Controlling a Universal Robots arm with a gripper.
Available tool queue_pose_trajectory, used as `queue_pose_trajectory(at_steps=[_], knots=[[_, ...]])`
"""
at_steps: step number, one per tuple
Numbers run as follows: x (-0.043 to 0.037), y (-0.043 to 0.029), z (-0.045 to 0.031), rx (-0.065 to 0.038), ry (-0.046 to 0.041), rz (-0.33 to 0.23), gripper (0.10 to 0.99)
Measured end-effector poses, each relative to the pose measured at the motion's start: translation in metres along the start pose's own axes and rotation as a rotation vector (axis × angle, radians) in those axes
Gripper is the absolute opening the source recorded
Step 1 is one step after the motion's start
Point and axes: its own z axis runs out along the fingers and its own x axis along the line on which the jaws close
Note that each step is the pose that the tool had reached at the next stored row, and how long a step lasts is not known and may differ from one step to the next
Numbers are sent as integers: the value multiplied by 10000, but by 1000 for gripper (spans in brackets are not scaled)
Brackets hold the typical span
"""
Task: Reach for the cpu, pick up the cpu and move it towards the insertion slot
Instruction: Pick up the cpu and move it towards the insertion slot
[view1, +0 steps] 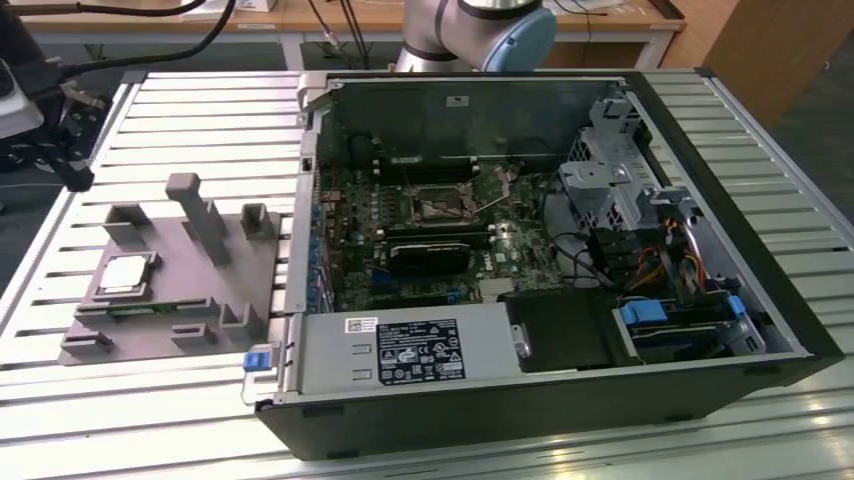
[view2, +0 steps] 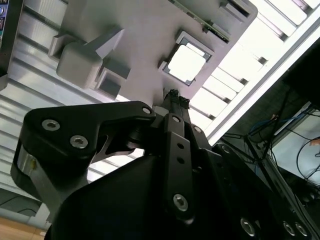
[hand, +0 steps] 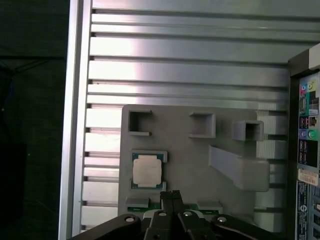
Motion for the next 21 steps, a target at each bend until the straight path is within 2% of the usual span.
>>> queue_pose_trajectory(at_steps=[1, 2, 3, 5, 6, 8, 9, 11, 12, 13, 18, 19, 20, 21], knots=[[1, -1, 16, -1, -1, 1, 114], [2, -3, 32, -1, 0, 1, 169], [4, -5, 48, -1, 0, 0, 169], [6, -8, 78, 0, 0, 0, 294], [8, -10, 93, -1, 0, 0, 294], [13, -13, 122, -1, 0, -1, 408], [17, -15, 137, 0, 0, -1, 408], [26, -19, 169, -1, 0, 0, 525], [30, -20, 184, -1, 0, -1, 525], [37, -22, 195, 0, 1, 0, 588], [89, -28, 263, -1, -3, 0, 588], [96, -28, 279, -3, -7, 0, 604], [104, -29, 291, -1, -6, -1, 659], [112, -29, 306, -1, -5, -1, 659]])
